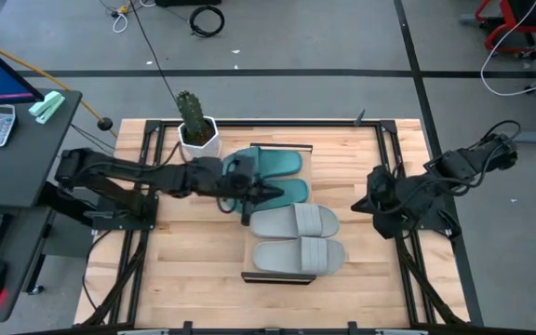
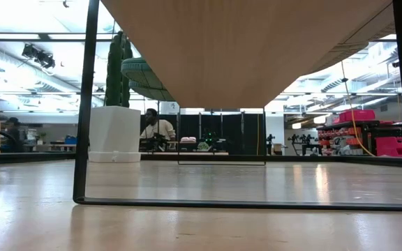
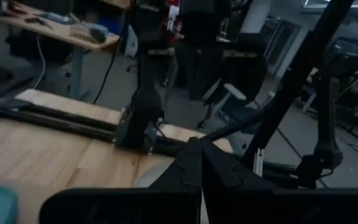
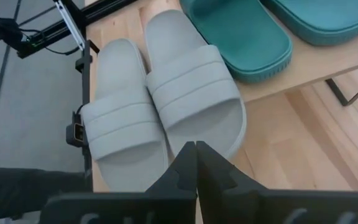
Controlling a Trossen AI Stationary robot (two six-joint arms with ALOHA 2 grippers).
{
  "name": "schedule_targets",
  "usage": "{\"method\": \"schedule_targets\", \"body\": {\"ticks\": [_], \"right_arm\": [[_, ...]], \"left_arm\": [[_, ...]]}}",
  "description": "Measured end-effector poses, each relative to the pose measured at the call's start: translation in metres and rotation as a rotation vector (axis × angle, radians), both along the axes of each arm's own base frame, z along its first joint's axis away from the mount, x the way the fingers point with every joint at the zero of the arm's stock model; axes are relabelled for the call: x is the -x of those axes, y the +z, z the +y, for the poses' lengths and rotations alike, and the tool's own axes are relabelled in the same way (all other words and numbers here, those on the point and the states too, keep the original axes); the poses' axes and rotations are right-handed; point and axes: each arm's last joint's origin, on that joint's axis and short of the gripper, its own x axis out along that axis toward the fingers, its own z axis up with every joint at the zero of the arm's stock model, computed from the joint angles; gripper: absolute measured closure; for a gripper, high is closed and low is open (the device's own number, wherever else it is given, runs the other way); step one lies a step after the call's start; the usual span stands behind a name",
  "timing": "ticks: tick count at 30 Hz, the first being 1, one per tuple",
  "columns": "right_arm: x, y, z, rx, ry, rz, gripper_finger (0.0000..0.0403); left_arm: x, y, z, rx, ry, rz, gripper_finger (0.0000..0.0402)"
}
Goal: Pick and place slides into the shelf
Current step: Return to Home Position
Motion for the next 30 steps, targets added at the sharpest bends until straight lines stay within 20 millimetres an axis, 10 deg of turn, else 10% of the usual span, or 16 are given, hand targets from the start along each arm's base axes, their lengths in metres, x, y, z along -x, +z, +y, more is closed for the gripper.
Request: {"method": "schedule_targets", "body": {"ticks": [10,30], "right_arm": [[-0.019,-0.004,-0.004,-0.036,0.005,0.024,0.0403],[-0.071,-0.014,-0.037,-0.160,-0.028,0.009,0.0403]], "left_arm": [[0.084,-0.015,0.004,-0.064,0.078,-0.067,0.0401],[0.160,-0.113,0.013,-0.057,0.101,-0.297,0.0401]]}}
